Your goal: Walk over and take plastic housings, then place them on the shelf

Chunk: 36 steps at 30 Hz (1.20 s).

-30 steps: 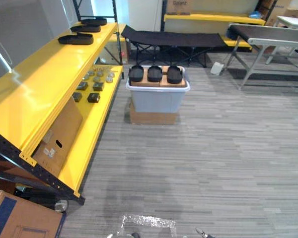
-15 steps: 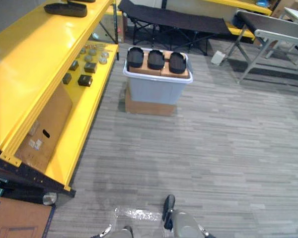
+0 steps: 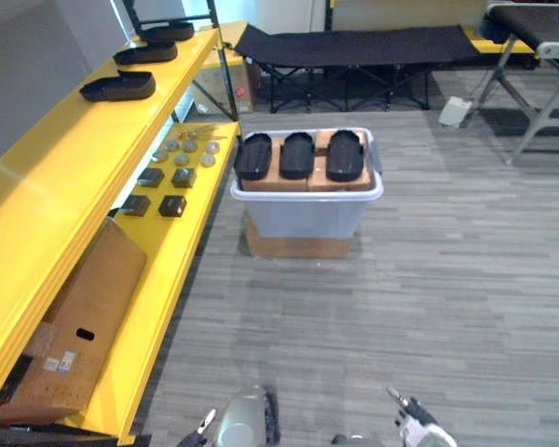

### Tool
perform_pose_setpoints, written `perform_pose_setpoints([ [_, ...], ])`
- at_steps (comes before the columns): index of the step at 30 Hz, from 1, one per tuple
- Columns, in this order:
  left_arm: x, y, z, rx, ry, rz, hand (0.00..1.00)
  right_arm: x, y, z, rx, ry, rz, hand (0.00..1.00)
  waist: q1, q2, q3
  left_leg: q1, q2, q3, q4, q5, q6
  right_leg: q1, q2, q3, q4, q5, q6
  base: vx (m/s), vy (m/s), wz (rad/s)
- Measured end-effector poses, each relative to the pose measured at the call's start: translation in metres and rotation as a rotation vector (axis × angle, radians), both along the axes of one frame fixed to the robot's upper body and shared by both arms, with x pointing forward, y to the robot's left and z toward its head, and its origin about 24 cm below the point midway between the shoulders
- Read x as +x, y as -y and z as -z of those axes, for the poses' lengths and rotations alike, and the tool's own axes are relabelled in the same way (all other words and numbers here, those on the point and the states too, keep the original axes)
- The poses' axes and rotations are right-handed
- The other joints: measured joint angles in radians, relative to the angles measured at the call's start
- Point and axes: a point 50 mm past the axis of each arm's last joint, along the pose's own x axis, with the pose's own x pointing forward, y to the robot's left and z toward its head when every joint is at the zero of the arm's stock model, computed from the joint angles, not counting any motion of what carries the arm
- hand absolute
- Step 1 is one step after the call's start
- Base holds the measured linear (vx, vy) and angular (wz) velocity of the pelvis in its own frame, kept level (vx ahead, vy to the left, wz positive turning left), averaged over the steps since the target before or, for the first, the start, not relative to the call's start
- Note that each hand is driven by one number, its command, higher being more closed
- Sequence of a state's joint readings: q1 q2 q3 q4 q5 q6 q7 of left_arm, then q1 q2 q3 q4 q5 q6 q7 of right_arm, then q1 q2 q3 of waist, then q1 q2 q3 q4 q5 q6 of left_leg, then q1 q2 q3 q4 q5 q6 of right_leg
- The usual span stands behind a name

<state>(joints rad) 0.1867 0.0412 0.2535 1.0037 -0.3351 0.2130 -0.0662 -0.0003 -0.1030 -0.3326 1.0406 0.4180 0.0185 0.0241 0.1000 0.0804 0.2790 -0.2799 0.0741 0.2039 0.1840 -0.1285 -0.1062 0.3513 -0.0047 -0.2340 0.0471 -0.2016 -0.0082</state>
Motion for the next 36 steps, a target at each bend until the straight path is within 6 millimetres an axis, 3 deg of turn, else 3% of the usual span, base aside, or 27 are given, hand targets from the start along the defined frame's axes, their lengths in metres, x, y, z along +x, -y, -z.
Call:
perform_pose_setpoints([
  [1, -0.009, 0.001, 0.001, -0.004, -0.020, -0.002, 0.00, 0.001, -0.003, 0.000, 0.003, -0.002, -0.022, 0.00, 0.003, -0.001, 0.004, 0.000, 0.016, -0.003, 0.008, 0.049, 0.020, 0.026, 0.012, 0.020, 0.004, -0.022, 0.001, 0.47, 0.232, -0.52],
  [2, -0.020, 0.000, 0.002, -0.006, -0.053, -0.005, 0.00, 0.003, -0.013, 0.002, 0.023, -0.009, -0.065, 0.00, 0.017, -0.024, 0.005, -0.001, 0.023, 0.008, 0.071, 0.133, 0.044, 0.051, -0.001, 0.053, 0.022, -0.074, -0.023, 0.50, 0.223, -0.55],
  [3, -0.024, -0.010, 0.001, 0.008, -0.052, 0.002, 0.00, 0.009, -0.021, 0.001, 0.040, 0.004, -0.104, 0.00, 0.028, -0.078, 0.009, -0.007, 0.019, 0.032, 0.127, 0.131, 0.047, 0.043, -0.020, 0.104, 0.062, -0.128, -0.088, 0.49, 0.197, -0.60],
  [4, -0.025, -0.015, 0.000, 0.023, -0.055, 0.003, 0.00, 0.010, -0.022, 0.001, 0.039, 0.000, -0.126, 0.00, 0.030, -0.109, 0.006, -0.018, 0.007, 0.042, 0.155, 0.124, 0.058, 0.022, -0.034, 0.130, 0.108, -0.143, -0.097, 0.49, 0.161, -0.45],
  [5, -0.022, -0.018, 0.000, 0.034, -0.056, 0.008, 0.00, 0.019, -0.023, -0.001, 0.033, 0.011, -0.155, 0.00, 0.025, -0.131, 0.010, -0.016, -0.004, 0.048, 0.181, 0.117, 0.093, -0.027, -0.053, 0.165, 0.232, -0.116, -0.031, 0.38, 0.138, -0.19],
  [6, -0.017, -0.024, -0.001, 0.049, -0.049, 0.018, 0.00, 0.017, -0.025, 0.001, 0.044, 0.002, -0.161, 0.00, 0.018, -0.131, 0.011, 0.006, -0.009, 0.052, 0.168, 0.111, 0.108, -0.083, -0.066, 0.173, 0.361, -0.077, 0.052, 0.50, 0.210, 0.02],
  [7, -0.008, -0.028, -0.003, 0.076, -0.015, 0.020, 0.00, 0.012, -0.028, 0.004, 0.065, -0.025, -0.184, 0.00, 0.019, -0.136, 0.013, 0.068, -0.038, 0.053, 0.106, 0.104, 0.118, -0.161, -0.099, 0.162, 0.561, 0.008, 0.181, 0.49, 0.242, 0.14],
  [8, -0.002, -0.029, -0.004, 0.093, 0.007, 0.018, 0.00, 0.007, -0.031, 0.006, 0.076, -0.048, -0.200, 0.00, 0.017, -0.135, 0.016, 0.108, -0.058, 0.051, 0.065, 0.103, 0.119, -0.212, -0.125, 0.150, 0.665, 0.049, 0.221, 0.56, 0.258, 0.24],
  [9, 0.009, -0.029, -0.006, 0.116, 0.046, 0.032, 0.00, -0.002, -0.035, 0.011, 0.080, -0.091, -0.249, 0.00, 0.003, -0.131, 0.019, 0.175, -0.080, 0.042, 0.016, 0.103, 0.118, -0.274, -0.173, 0.103, 0.801, 0.019, 0.202, 0.49, 0.222, 0.32],
  [11, 0.022, -0.030, -0.009, 0.129, 0.110, 0.031, 0.00, -0.005, -0.031, 0.010, 0.042, -0.082, -0.279, 0.00, -0.007, -0.097, 0.033, 0.229, -0.093, 0.021, 0.017, 0.086, 0.138, -0.321, -0.206, 0.031, 0.754, -0.059, 0.175, 0.33, 0.124, 0.34],
  [12, 0.038, -0.029, -0.013, 0.131, 0.158, 0.041, 0.00, -0.004, -0.027, 0.009, 0.028, -0.080, -0.283, 0.00, -0.011, -0.091, 0.032, 0.243, -0.095, 0.005, 0.020, 0.070, 0.160, -0.341, -0.207, 0.009, 0.622, -0.082, 0.167, 0.32, 0.026, 0.59],
  [13, 0.064, -0.026, -0.018, 0.128, 0.223, 0.057, 0.00, -0.002, -0.025, 0.008, 0.012, -0.080, -0.277, 0.00, -0.016, -0.084, 0.033, 0.245, -0.099, -0.033, 0.022, 0.055, 0.165, -0.372, -0.202, 0.008, 0.457, -0.078, 0.165, 0.38, -0.013, 0.80],
  [14, 0.074, -0.024, -0.021, 0.120, 0.249, 0.056, 0.00, 0.000, -0.025, 0.007, 0.010, -0.072, -0.274, 0.00, -0.023, -0.085, 0.032, 0.245, -0.098, -0.053, 0.023, 0.049, 0.165, -0.386, -0.199, 0.014, 0.370, -0.062, 0.172, 0.27, -0.030, 0.79],
  [16, 0.081, -0.020, -0.022, 0.101, 0.259, 0.034, 0.00, 0.001, -0.026, 0.007, 0.020, -0.068, -0.263, 0.00, -0.026, -0.087, 0.027, 0.251, -0.090, -0.069, 0.034, 0.028, 0.160, -0.392, -0.189, 0.019, 0.257, 0.004, 0.150, 0.23, -0.077, 0.43],
  [18, 0.073, -0.017, -0.019, 0.084, 0.227, -0.001, 0.00, -0.003, -0.033, 0.009, 0.040, -0.077, -0.264, 0.00, -0.023, -0.106, 0.006, 0.267, -0.087, -0.075, 0.043, -0.005, 0.142, -0.395, -0.181, 0.016, 0.200, 0.082, 0.136, 0.31, -0.166, 0.13],
  [20, 0.063, -0.021, -0.017, 0.092, 0.194, -0.051, 0.00, -0.006, -0.043, 0.012, 0.065, -0.101, -0.259, 0.00, -0.018, -0.120, -0.013, 0.251, -0.087, -0.083, 0.113, -0.072, 0.114, -0.369, -0.150, 0.011, 0.158, 0.128, 0.089, 0.38, -0.304, 0.10],
  [21, 0.062, -0.019, -0.015, 0.087, 0.190, -0.062, 0.00, -0.008, -0.038, 0.012, 0.055, -0.113, -0.252, 0.00, -0.021, -0.111, -0.012, 0.237, -0.077, -0.094, 0.167, -0.102, 0.111, -0.349, -0.134, 0.015, 0.135, 0.168, 0.092, 0.37, -0.306, 0.24],
  [22, 0.059, -0.012, -0.013, 0.070, 0.176, -0.080, 0.00, -0.013, -0.025, 0.012, 0.024, -0.134, -0.210, 0.00, -0.028, -0.065, -0.022, 0.208, -0.039, -0.102, 0.227, -0.128, 0.089, -0.326, -0.104, -0.012, 0.109, 0.171, 0.082, 0.29, -0.219, 0.28],
  [23, 0.056, -0.011, -0.012, 0.067, 0.166, -0.086, 0.00, -0.017, -0.020, 0.012, 0.015, -0.146, -0.184, 0.00, -0.031, -0.051, -0.033, 0.192, -0.025, -0.096, 0.244, -0.133, 0.082, -0.318, -0.092, -0.019, 0.085, 0.180, 0.074, 0.29, -0.118, 0.29],
  [26, 0.048, -0.012, -0.008, 0.064, 0.135, -0.081, 0.00, -0.028, -0.008, 0.013, -0.010, -0.184, -0.108, 0.00, -0.036, -0.049, -0.032, 0.153, 0.016, -0.022, 0.266, -0.146, 0.044, -0.270, -0.110, -0.043, 0.019, 0.185, 0.064, 0.24, -0.105, 0.23],
  [28, 0.048, -0.013, -0.008, 0.074, 0.140, -0.061, 0.00, -0.029, 0.005, 0.010, -0.045, -0.189, -0.065, 0.00, -0.042, -0.052, -0.031, 0.161, 0.053, -0.014, 0.182, -0.113, 0.002, -0.260, -0.124, -0.045, 0.011, 0.184, 0.065, 0.17, -0.041, -0.02],
  [29, 0.049, -0.014, -0.009, 0.091, 0.144, -0.039, 0.00, -0.025, 0.007, 0.008, -0.049, -0.163, -0.046, 0.00, -0.047, -0.051, -0.030, 0.163, 0.099, 0.023, 0.116, -0.051, -0.004, -0.269, -0.122, -0.043, 0.011, 0.175, 0.078, 0.13, 0.098, -0.29],
  [30, 0.053, -0.016, -0.010, 0.099, 0.156, -0.037, 0.00, -0.021, 0.011, 0.005, -0.058, -0.135, -0.025, 0.00, -0.057, -0.049, -0.027, 0.157, 0.135, 0.041, 0.077, 0.049, -0.020, -0.282, -0.116, -0.038, 0.015, 0.163, 0.096, 0.15, 0.229, -0.24],
  [33, 0.087, -0.028, -0.023, 0.166, 0.261, 0.059, 0.00, -0.019, 0.006, 0.005, -0.069, -0.095, -0.026, 0.00, -0.064, -0.122, 0.024, 0.175, 0.053, 0.054, -0.008, 0.080, 0.014, -0.314, -0.183, -0.040, 0.035, 0.155, 0.127, 0.06, 0.195, 0.08],
  [36, 0.109, -0.025, -0.033, 0.180, 0.345, 0.127, 0.00, -0.024, 0.001, 0.005, -0.132, -0.079, -0.121, 0.00, -0.064, -0.147, 0.030, 0.178, -0.004, 0.049, -0.055, 0.103, 0.033, -0.319, -0.227, -0.047, 0.028, 0.166, 0.145, 0.07, 0.131, 0.21],
])
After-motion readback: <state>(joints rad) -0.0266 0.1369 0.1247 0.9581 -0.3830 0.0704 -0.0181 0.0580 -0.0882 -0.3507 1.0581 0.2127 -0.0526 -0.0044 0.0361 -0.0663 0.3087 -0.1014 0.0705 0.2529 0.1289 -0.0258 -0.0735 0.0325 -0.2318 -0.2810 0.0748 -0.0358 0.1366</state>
